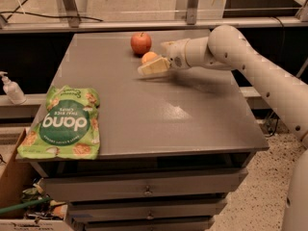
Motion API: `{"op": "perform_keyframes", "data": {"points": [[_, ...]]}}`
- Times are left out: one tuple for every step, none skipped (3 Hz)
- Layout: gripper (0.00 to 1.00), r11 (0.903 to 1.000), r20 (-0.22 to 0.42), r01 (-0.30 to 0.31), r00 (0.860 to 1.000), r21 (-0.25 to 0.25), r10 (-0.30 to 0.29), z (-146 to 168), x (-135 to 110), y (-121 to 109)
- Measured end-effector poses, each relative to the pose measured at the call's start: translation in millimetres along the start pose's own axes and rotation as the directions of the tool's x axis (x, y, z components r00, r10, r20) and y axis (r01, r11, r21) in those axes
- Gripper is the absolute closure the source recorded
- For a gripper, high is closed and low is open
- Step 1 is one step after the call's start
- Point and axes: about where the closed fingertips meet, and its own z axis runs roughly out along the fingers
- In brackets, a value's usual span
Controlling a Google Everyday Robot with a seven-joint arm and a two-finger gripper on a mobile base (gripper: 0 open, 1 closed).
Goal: Pick orange
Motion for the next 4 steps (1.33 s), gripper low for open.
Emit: {"op": "perform_keyframes", "data": {"points": [[0.40, 1.0000, 0.000, 0.000, 1.000, -0.005, 0.000, 2.8, 0.0, 1.8], [0.64, 1.0000, 0.000, 0.000, 1.000, -0.010, 0.000, 5.5, 0.0, 3.7], [0.87, 0.9999, 0.000, 0.000, 1.000, -0.014, 0.000, 7.9, 0.0, 5.5], [1.00, 0.9998, -0.001, 0.000, 1.000, -0.019, 0.000, 10.4, 0.1, 7.1]]}}
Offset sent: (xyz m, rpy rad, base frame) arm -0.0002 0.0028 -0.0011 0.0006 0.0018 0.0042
